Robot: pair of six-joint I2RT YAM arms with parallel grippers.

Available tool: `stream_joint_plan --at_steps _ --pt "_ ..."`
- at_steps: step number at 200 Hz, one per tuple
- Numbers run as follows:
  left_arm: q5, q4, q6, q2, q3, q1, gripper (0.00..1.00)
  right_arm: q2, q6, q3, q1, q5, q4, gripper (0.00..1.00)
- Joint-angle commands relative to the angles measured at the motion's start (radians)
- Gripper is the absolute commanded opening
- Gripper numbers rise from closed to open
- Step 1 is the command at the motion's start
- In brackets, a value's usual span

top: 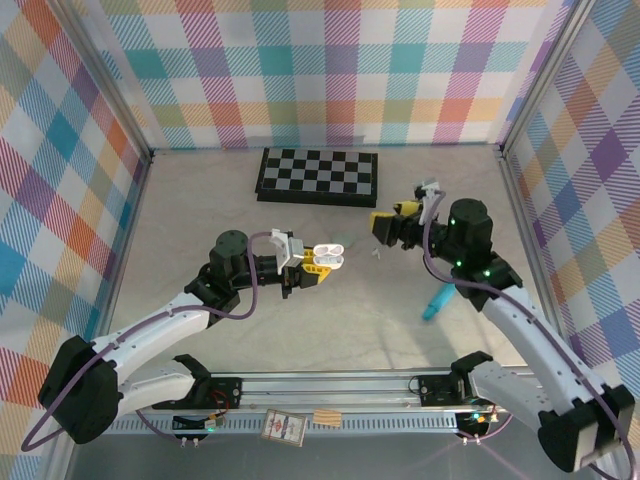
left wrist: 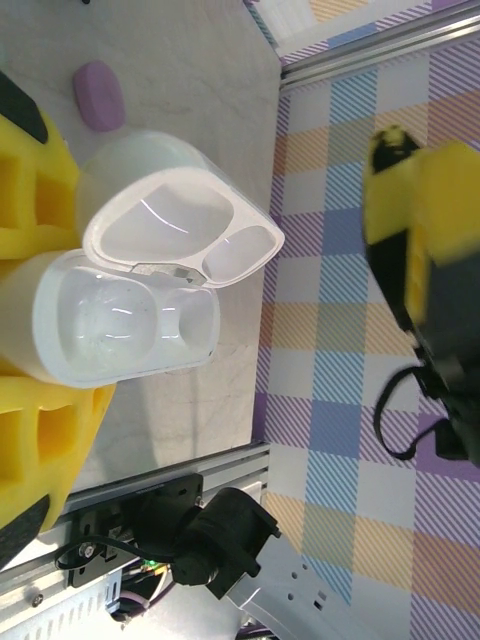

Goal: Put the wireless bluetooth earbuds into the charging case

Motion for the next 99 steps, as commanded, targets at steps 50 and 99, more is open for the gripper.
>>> stream_joint_plan --at_steps 50,99 --pt "0.018 0.029 0.039 -0.012 -0.014 -0.004 0.00 0.404 0.035 0.168 -0.028 0.130 -0.329 0.75" --pt "0.043 0.013 0.047 -0.007 -0.005 -0.004 0.00 0.681 -0.045 0.355 -0.029 0.084 -0.517 0.61"
